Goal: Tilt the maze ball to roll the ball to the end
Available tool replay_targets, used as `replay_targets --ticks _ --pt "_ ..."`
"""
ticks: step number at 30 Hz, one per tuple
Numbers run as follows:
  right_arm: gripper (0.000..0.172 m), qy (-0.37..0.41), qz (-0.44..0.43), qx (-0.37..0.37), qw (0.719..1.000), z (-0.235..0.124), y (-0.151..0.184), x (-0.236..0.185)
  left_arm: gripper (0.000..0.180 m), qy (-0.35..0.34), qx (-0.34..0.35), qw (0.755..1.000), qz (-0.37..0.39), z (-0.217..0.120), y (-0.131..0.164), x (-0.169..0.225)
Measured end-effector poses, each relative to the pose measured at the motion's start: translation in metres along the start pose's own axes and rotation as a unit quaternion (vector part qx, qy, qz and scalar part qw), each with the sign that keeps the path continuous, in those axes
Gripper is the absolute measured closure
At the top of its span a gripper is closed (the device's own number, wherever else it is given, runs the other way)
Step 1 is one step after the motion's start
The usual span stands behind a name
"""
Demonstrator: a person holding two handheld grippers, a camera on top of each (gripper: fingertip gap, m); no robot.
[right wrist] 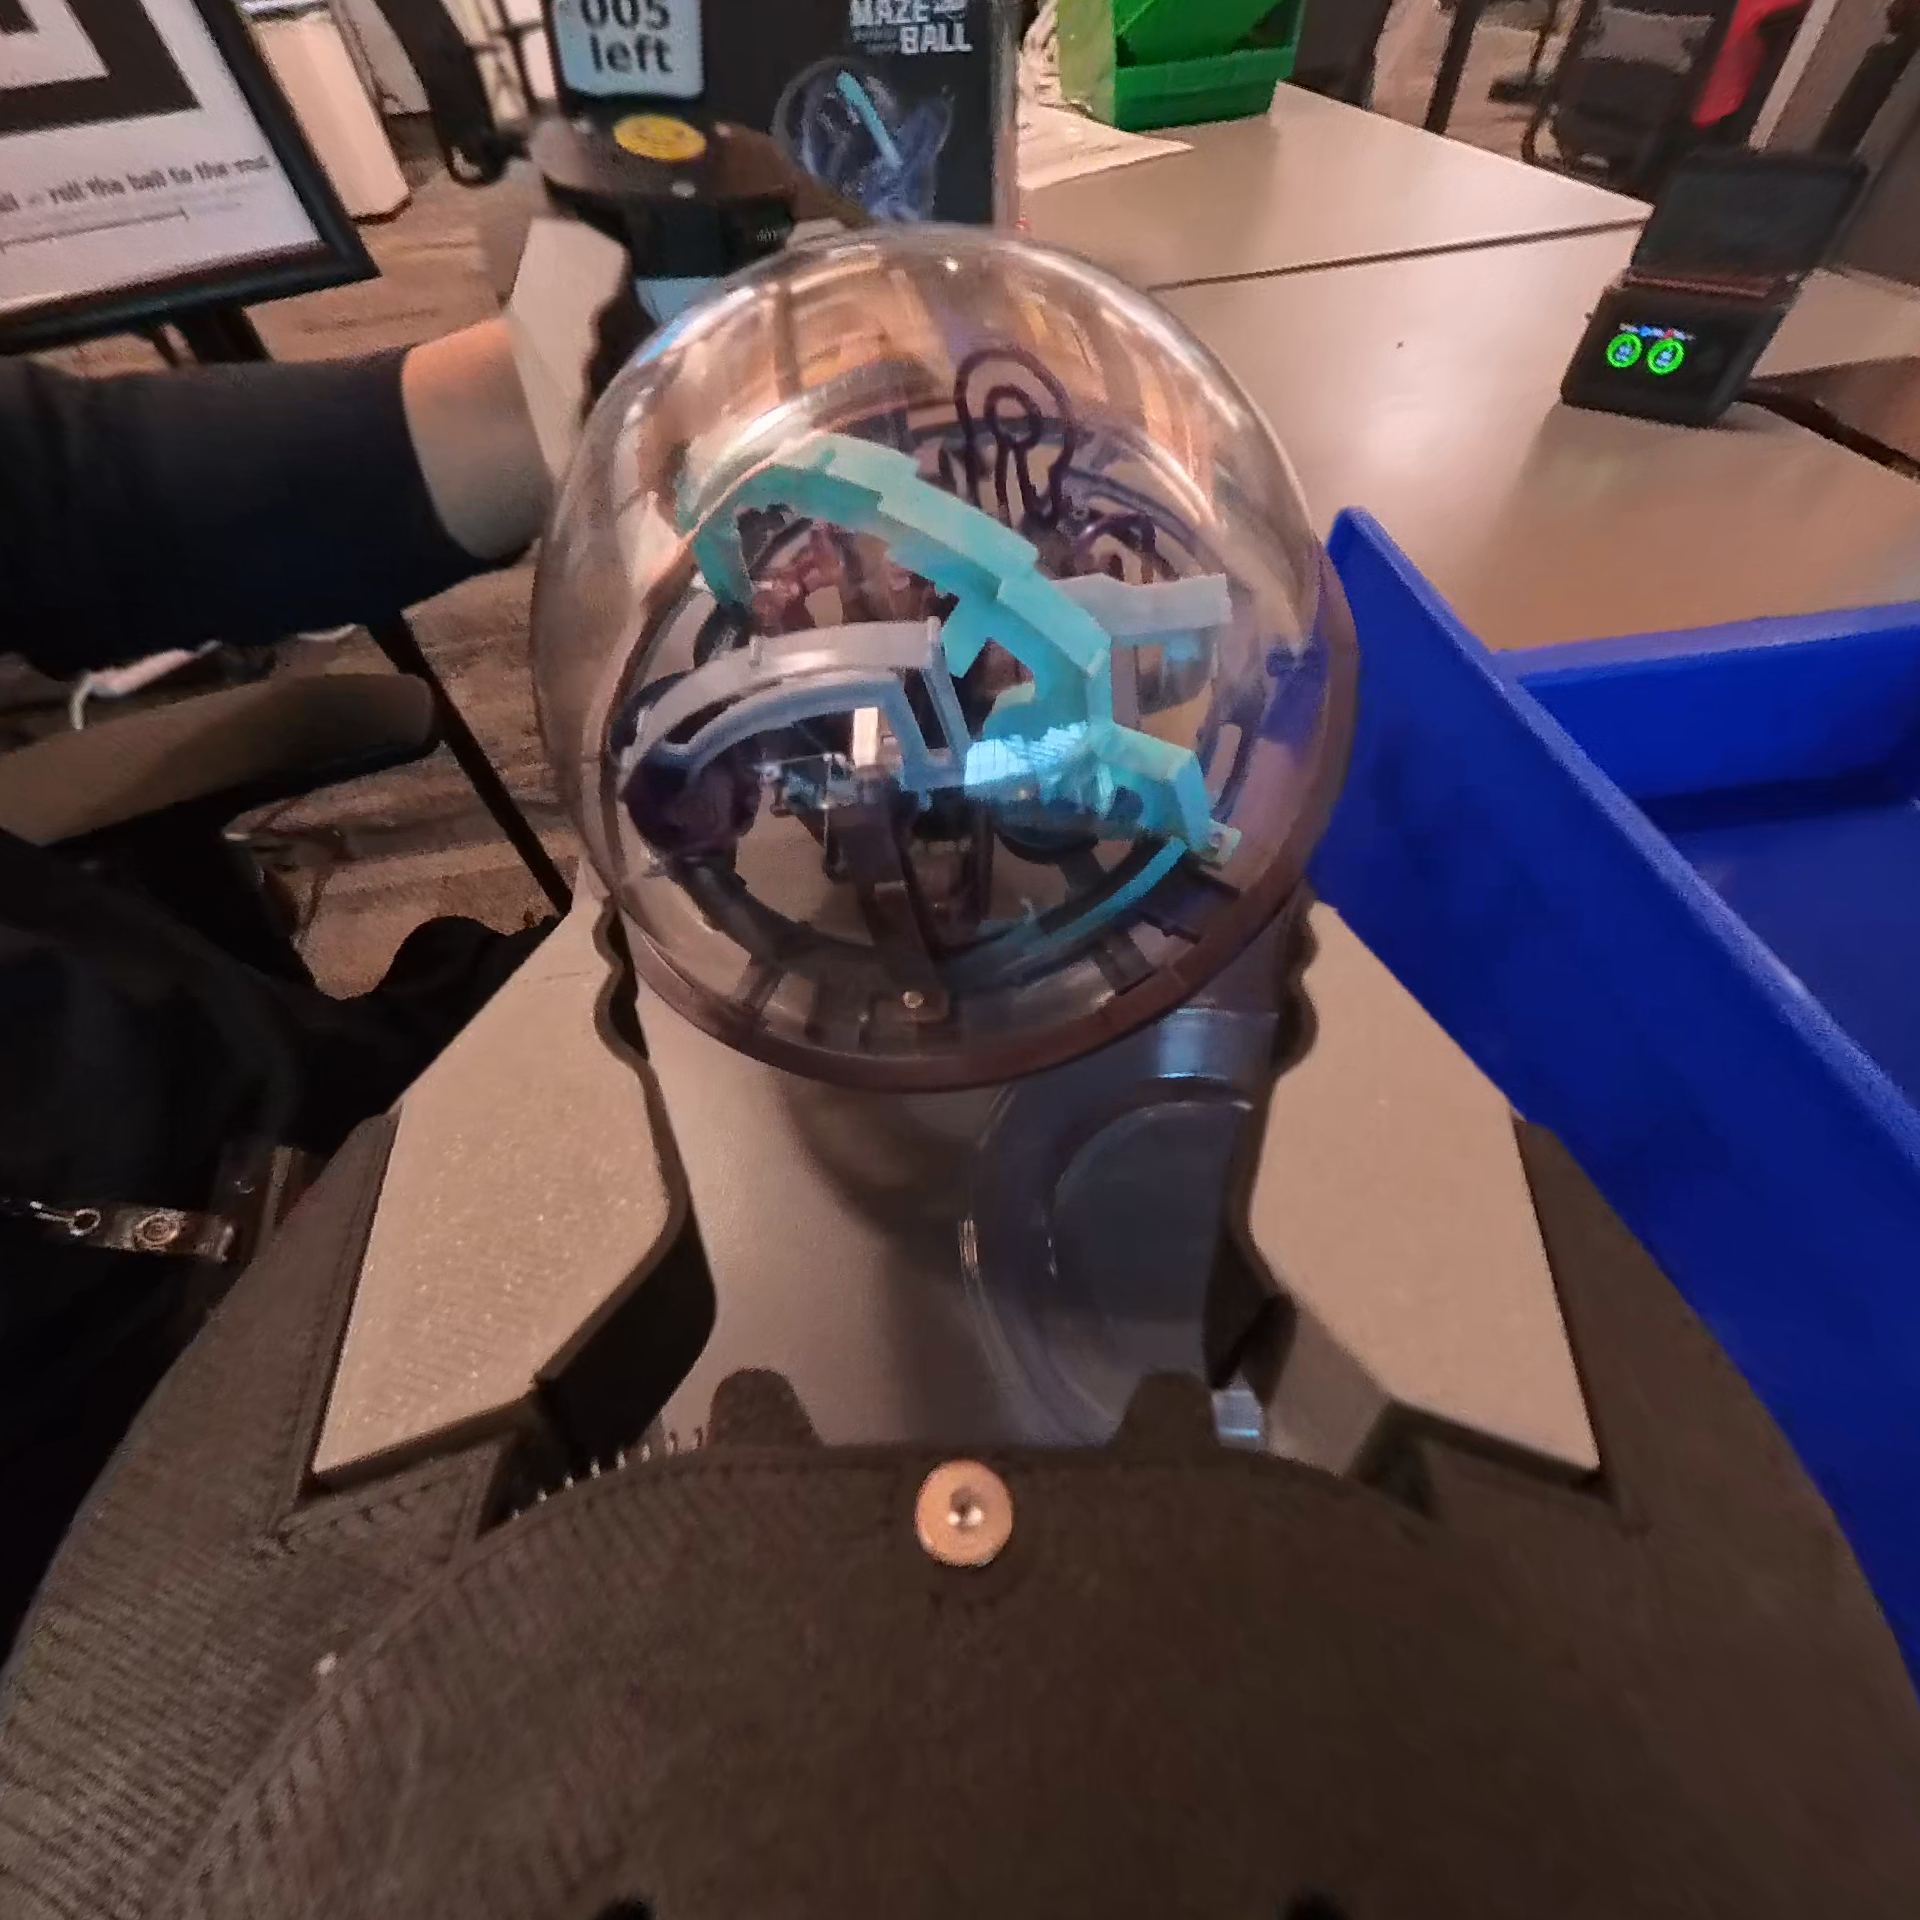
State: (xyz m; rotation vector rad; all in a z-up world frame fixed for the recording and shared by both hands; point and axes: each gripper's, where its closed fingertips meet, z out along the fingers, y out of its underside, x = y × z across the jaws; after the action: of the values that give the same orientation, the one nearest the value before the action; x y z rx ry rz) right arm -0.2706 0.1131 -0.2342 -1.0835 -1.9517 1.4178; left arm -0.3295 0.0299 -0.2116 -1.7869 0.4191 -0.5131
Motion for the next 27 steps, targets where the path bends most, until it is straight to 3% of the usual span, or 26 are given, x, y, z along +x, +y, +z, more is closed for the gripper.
replay_targets --ticks 3,7,10,18,23,27 --pt "0.047 0.008 0.033 0.004 0.999 -0.002 0.005 0.002 0.082 0.0 0.001 0.999 -0.032 -0.003 -0.008 -0.015" --pt "0.041 -0.012 0.102 0.007 0.995 0.004 0.009 -0.005 0.079 0.003 -0.064 0.996 -0.067 0.01 0.007 -0.029" --pt "0.035 0.008 0.133 -0.018 0.991 0.017 0.017 0.001 0.079 0.053 -0.069 0.993 -0.08 0.023 0.005 -0.021" --pt "0.036 -0.003 0.037 -0.011 0.999 0.01 -0.008 0.002 0.08 0.037 -0.142 0.989 -0.005 0.022 0.036 -0.008" --pt "0.043 -0.007 0.069 -0.031 0.997 0.008 -0.006 0.005 0.084 0.044 -0.09 0.993 -0.055 0.017 0.029 -0.012" --pt "0.035 -0.027 0.13 -0.047 0.99 0.015 0.009 0.001 0.084 0.049 -0.053 0.994 -0.086 0.023 0.015 -0.018"
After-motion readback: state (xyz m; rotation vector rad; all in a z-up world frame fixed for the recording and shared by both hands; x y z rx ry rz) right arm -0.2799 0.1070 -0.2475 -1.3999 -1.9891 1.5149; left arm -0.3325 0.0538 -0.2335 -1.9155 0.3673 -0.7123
